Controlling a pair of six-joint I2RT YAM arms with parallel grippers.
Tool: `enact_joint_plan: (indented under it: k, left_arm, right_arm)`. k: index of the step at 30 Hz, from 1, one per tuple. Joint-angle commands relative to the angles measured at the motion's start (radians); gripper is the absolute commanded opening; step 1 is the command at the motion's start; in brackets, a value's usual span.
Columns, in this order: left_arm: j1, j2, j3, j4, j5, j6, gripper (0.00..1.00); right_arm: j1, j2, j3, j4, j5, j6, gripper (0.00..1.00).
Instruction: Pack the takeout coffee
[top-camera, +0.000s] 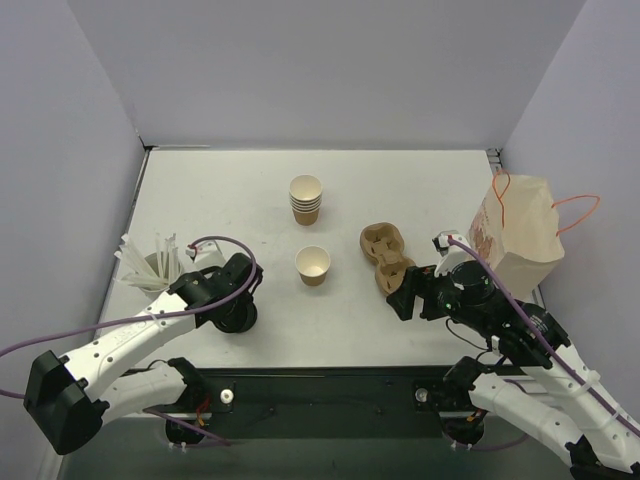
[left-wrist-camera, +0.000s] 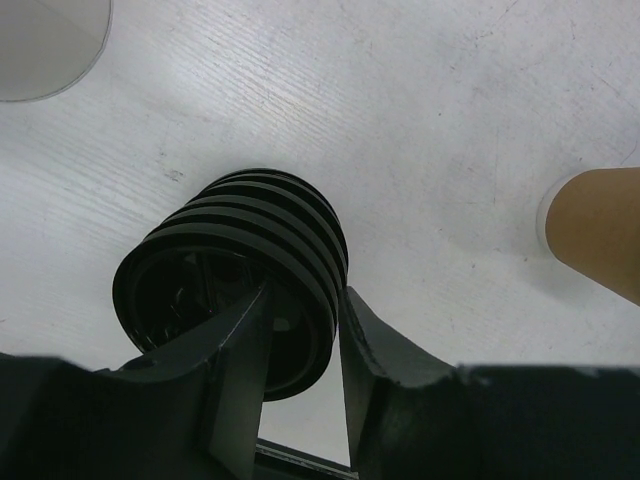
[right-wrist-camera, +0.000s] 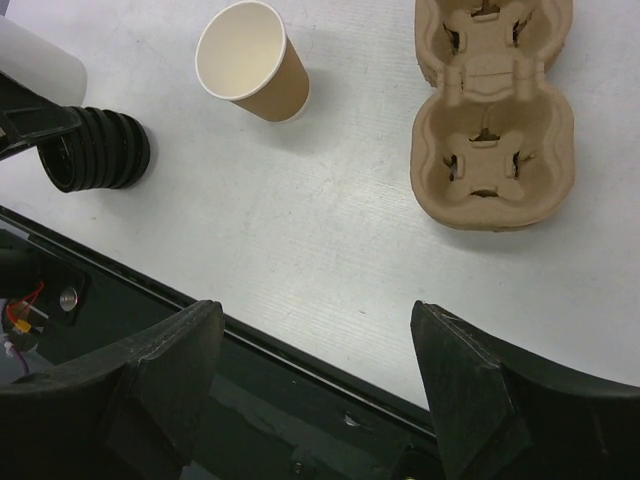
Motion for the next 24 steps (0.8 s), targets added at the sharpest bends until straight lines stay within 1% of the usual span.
enact_joint_plan:
  k: [1,11,15,22,24]
  left_arm:
    - [0.007,-0.007,-0.006,0.037,-0.002,-0.029,0.4]
    - [0.007,-0.028,-0.005,0.036,0.005,-0.009,0.28]
    - [0.007,-0.036,0.003,0.03,0.008,-0.001,0.17]
    - [0.007,-0.053,0.035,-0.012,0.031,0.009,0.15]
    - [0.007,-0.063,0.061,-0.024,0.053,0.037,0.15]
  right_arm:
    - [0.007,0.001,-0.009,0.023,-0.002,0.002,0.77]
    - [0.007,0.0,-0.009,0.025,0.0,0.001,0.77]
    - [0.007,-0.002,-0.007,0.025,0.0,0.004,0.77]
    - [0.007,-0.002,-0.003,0.025,-0.002,0.004,0.77]
    - [0.006,0.004,0.0,0.026,-0.002,0.004,0.77]
